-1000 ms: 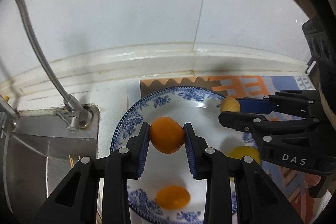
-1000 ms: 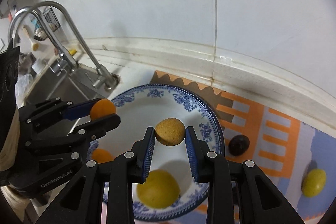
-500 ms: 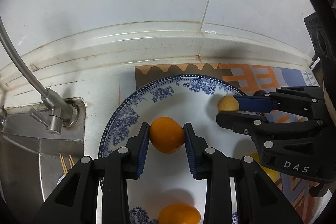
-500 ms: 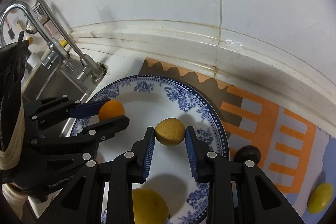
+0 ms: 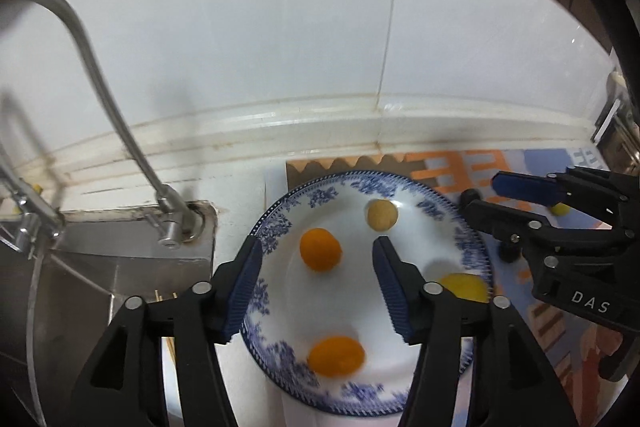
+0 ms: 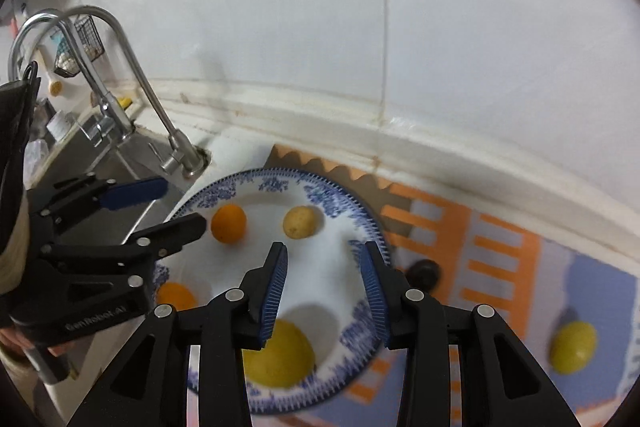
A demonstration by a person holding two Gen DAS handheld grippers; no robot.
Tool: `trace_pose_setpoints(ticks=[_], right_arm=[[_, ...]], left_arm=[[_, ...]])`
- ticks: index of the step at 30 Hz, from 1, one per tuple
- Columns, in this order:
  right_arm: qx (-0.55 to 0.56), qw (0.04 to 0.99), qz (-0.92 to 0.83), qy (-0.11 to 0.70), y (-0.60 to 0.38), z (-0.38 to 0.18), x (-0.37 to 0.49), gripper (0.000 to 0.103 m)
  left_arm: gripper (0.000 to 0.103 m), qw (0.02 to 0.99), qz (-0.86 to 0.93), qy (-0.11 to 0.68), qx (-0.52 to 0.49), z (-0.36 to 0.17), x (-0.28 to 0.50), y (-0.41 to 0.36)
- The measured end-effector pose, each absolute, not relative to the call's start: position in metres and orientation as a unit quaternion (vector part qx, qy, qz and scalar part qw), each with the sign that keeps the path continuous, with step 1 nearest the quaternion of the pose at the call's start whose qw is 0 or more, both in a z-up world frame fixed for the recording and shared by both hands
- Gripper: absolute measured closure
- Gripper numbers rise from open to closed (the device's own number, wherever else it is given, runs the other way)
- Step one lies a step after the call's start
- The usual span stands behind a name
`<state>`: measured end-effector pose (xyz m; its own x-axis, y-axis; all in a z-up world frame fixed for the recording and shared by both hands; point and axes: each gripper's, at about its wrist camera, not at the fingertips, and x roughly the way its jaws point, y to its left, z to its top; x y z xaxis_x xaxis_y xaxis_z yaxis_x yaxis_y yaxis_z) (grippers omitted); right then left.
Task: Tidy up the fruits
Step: 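Carry both fruits over the plate and release them onto it, then move both grippers back toward the oranges on the mat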
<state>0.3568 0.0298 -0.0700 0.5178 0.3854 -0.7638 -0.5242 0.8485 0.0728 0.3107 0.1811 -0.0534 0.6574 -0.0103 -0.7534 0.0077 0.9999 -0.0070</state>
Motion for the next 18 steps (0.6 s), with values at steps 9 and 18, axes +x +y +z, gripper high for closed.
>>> trace_pose_setpoints(ticks=[9, 18], right_arm=[[-0.062, 0.911, 0.227, 0.339, -0.010, -0.023, 0.287, 0.034], [-0.033, 0.937, 0.184, 0.295, -0.054, -0.002, 0.223, 0.026]], left_arm=[[0.021, 0.940, 0.003, 0.342, -0.005, -0.006, 0.242, 0.154], [0.004, 0.956, -0.001, 0.293, 0.000, 0.019, 0.184, 0.117]])
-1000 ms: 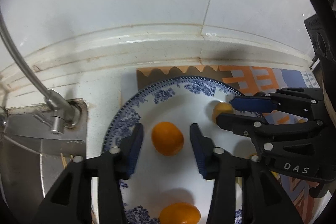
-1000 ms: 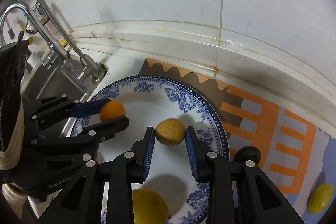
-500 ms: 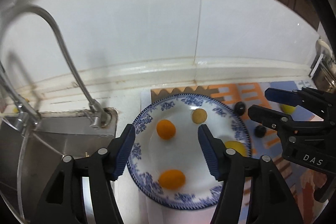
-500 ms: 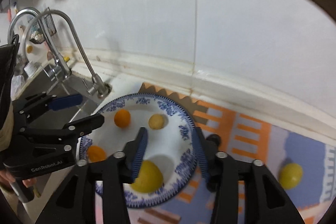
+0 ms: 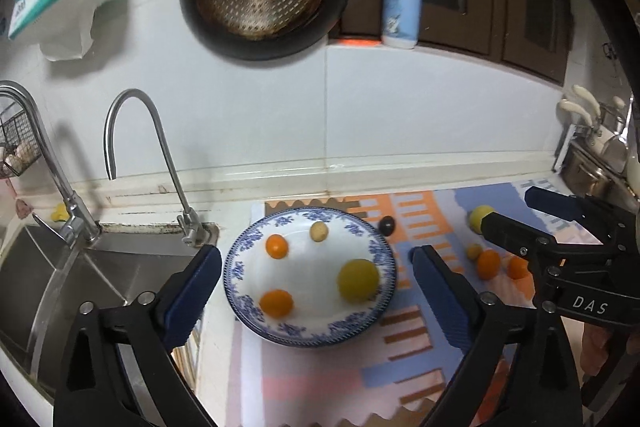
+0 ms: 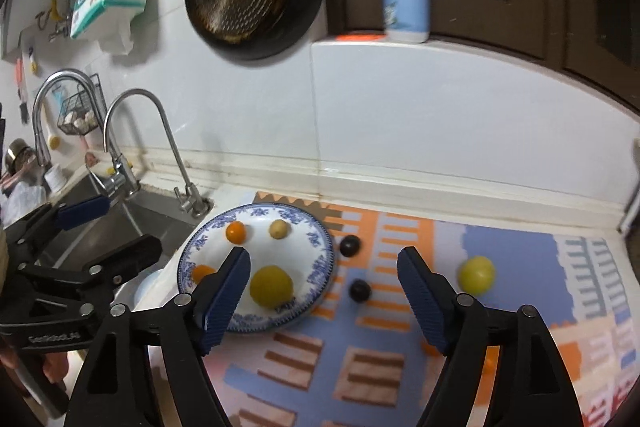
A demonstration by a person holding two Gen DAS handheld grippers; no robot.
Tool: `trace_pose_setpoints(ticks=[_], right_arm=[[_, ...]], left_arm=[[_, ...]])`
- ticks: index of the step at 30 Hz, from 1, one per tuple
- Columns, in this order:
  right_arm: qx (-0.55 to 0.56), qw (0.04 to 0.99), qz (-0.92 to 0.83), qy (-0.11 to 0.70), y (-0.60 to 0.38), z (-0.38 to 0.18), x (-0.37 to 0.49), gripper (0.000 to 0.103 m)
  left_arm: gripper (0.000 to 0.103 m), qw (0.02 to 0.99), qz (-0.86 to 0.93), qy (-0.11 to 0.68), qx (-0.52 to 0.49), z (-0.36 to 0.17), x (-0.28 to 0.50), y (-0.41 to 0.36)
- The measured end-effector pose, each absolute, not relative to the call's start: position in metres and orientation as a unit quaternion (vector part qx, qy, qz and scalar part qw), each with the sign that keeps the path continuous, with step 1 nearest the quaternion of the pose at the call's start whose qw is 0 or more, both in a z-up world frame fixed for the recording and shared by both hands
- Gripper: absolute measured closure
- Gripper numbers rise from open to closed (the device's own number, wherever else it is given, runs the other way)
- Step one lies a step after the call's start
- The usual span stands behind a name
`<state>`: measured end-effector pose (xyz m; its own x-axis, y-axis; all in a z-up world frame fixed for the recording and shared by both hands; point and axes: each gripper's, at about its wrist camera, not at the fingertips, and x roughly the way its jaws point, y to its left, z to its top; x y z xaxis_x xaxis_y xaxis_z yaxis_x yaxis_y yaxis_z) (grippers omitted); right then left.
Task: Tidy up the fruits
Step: 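Move both grippers back toward the oranges on the mat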
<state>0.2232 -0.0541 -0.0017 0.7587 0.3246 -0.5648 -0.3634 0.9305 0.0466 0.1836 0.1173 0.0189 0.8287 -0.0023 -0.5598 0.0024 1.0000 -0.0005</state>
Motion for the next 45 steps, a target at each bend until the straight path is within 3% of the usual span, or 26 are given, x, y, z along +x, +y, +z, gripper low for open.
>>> trace_pose_setpoints(ticks=[11, 27, 45], right_arm=[[-0.017, 0.957, 0.127, 0.261, -0.117, 0.010, 0.171, 0.025], [-0.035, 0.965, 0.083, 0.248, -0.185, 0.003, 0.150, 0.025], [-0.067, 0.950, 0.106, 0.285, -0.209, -0.047, 0.185, 0.026]], left_arm=[[0.003, 0.965, -0.039, 0.259, 0.019, 0.027, 0.148, 0.061], [0.004, 0.965, -0.115, 0.231, 0.043, 0.014, 0.162, -0.010], [0.039, 0.935, -0.201, 0.280, 0.086, -0.044, 0.218, -0.057]])
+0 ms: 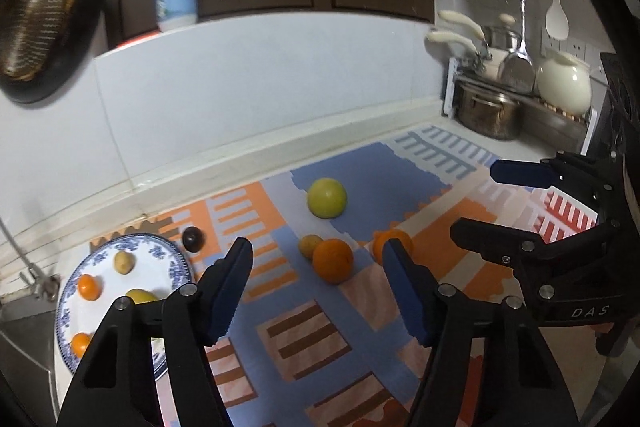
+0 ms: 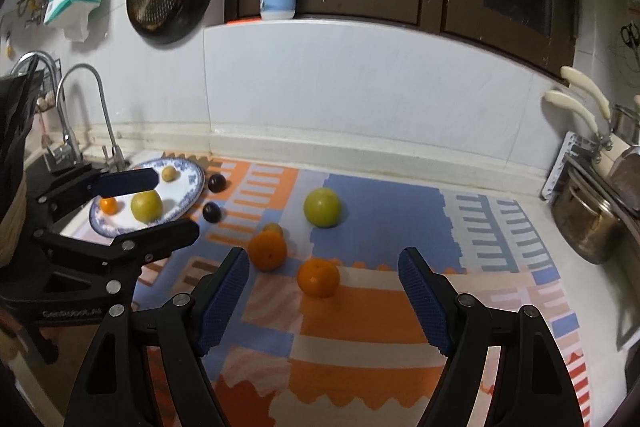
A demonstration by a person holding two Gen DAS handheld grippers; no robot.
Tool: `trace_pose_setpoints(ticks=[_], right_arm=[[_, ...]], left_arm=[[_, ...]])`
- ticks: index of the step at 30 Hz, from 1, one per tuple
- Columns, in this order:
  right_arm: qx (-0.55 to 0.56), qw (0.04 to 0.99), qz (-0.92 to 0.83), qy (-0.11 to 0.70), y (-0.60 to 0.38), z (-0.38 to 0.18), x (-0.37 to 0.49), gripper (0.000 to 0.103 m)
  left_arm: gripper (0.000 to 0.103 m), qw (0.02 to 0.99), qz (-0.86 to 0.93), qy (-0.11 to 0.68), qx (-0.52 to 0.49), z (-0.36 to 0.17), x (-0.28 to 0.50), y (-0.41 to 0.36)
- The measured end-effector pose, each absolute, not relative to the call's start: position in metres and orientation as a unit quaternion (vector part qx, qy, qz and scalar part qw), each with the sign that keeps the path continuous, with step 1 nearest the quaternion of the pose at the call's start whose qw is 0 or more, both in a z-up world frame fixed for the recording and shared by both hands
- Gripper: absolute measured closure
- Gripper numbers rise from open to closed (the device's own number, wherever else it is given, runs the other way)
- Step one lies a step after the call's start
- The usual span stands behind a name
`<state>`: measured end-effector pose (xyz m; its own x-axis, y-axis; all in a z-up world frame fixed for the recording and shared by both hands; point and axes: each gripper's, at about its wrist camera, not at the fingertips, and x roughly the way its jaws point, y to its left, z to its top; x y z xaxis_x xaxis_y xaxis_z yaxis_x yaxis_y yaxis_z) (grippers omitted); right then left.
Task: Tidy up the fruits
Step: 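Move both grippers back toward the oranges on the mat, then grasp an orange with the left gripper while the right gripper grasps another orange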
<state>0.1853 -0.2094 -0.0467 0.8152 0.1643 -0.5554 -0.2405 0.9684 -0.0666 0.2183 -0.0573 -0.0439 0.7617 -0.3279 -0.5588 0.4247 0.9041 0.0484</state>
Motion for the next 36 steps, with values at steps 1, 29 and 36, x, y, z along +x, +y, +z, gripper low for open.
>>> trace_pose_setpoints(ticks=[1, 29, 36], right_arm=[[-0.068, 0.949, 0.108, 0.288, -0.210, -0.050, 0.188, 0.027], [-0.037, 0.902, 0.174, 0.395, -0.215, -0.124, 0.263, 0.052], [-0.018, 0.894, 0.182, 0.408, -0.217, -0.133, 0.272, 0.057]], left_arm=[[0.041, 0.932, -0.206, 0.284, 0.087, -0.047, 0.222, -0.059], [0.064, 0.881, -0.264, 0.389, 0.058, -0.119, 0.299, -0.076], [0.068, 0.875, -0.272, 0.399, 0.036, -0.121, 0.303, -0.074]])
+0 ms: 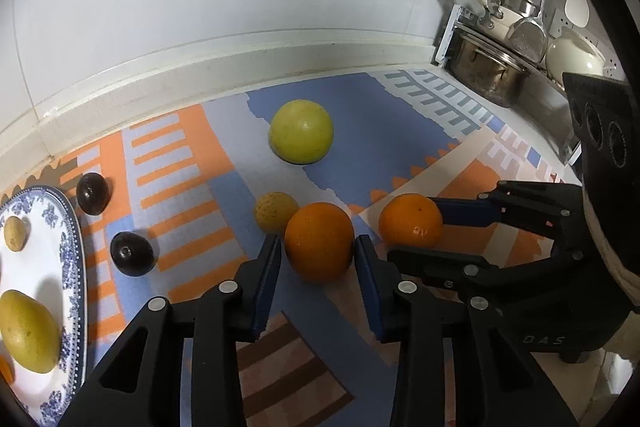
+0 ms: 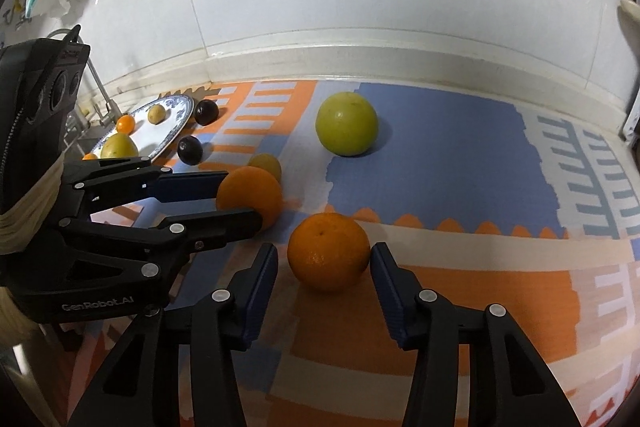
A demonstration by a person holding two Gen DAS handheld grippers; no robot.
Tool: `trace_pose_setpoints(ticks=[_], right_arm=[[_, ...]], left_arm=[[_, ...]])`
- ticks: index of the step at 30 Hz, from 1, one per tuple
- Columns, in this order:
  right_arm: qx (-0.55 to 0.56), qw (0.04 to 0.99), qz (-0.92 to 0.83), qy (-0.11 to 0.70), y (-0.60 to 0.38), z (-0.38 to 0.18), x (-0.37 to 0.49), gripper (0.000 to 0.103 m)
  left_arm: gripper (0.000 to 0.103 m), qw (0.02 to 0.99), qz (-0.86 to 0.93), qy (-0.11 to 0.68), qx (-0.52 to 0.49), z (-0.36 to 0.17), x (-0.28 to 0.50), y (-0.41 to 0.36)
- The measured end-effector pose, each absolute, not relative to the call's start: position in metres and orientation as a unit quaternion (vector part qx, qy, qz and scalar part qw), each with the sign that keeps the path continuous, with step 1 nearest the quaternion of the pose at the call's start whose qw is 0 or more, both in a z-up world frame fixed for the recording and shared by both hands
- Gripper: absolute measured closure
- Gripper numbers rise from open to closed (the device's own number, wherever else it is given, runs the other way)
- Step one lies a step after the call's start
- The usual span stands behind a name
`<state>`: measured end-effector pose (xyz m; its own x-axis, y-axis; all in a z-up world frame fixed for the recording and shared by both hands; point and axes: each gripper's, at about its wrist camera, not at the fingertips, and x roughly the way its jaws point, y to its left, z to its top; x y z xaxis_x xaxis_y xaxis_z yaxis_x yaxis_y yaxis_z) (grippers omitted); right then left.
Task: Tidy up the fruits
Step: 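Grasp an orange with the left gripper while the right gripper grasps another orange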
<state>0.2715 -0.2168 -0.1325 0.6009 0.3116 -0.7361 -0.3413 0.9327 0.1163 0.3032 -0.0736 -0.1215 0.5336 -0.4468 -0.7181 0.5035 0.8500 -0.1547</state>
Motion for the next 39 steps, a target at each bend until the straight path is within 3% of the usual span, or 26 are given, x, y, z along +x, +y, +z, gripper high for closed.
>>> trace_pose_setpoints(ticks=[14, 39], right_arm=[[0.004, 0.901, 0.172, 0.398, -0.220, -0.125, 0.262, 0.061], [0.004, 0.930, 0.178, 0.321, -0.187, -0.053, 0.206, 0.061]], left_arm=[[0.069, 0.886, -0.257, 0.385, 0.032, -0.111, 0.293, -0.071], [0.069, 0.936, -0.187, 0.298, -0.007, -0.039, 0.220, -0.018]])
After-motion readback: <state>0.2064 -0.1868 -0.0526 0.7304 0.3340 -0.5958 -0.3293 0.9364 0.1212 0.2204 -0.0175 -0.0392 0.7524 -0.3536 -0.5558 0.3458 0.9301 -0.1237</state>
